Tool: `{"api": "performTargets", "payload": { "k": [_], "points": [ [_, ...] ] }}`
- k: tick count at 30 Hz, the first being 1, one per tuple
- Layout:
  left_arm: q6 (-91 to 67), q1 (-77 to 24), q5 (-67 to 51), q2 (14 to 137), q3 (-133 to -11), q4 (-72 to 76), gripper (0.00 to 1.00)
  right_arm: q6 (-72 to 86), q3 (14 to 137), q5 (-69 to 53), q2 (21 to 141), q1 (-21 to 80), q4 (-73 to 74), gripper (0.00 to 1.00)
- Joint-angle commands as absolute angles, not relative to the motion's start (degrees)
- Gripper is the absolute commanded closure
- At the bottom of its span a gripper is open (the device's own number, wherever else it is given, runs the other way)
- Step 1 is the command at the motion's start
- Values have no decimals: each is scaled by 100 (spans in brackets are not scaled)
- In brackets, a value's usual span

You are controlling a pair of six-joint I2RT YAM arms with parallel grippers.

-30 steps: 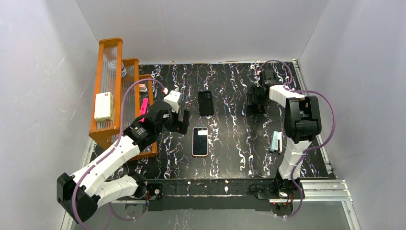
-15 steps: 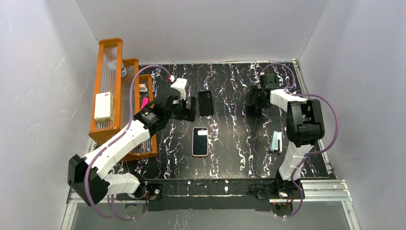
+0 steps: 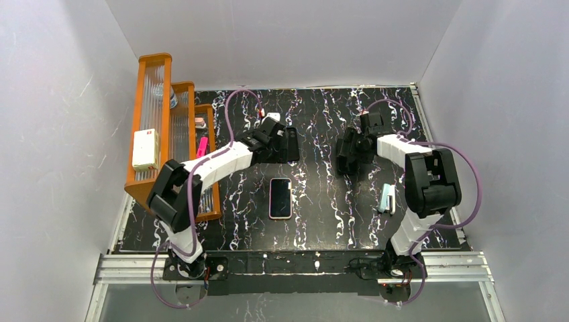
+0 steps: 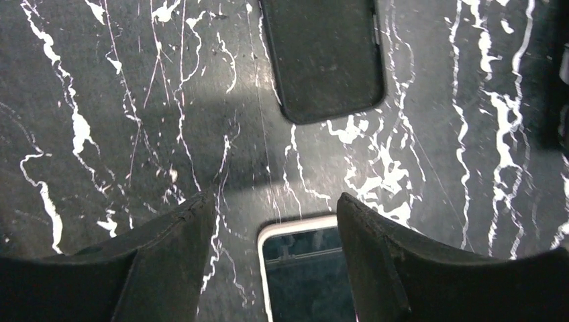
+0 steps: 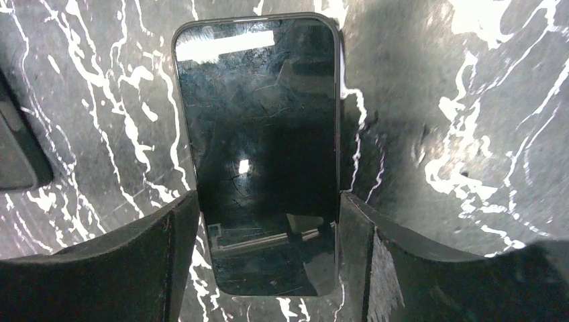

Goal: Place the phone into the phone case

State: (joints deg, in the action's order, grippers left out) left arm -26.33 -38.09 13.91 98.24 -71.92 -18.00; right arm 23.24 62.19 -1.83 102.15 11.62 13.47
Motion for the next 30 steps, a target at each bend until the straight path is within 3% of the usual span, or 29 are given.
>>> {"api": "performTargets", "payload": {
  "k": [1,21,30],
  "points": [
    [-2975,-3808,1966,10169,-7453,-1311,38,2680,5862,-574,9919,1229,1489,39],
    [-3307,-3674,2129,11722,-7959,-615,66,2704,5539,-840,9585,1239,1323,42],
    [-3320,-3691,1300,11472,-7681,-501,99,2854,5357,-627,9266,1234,1378,43]
  ]
}}
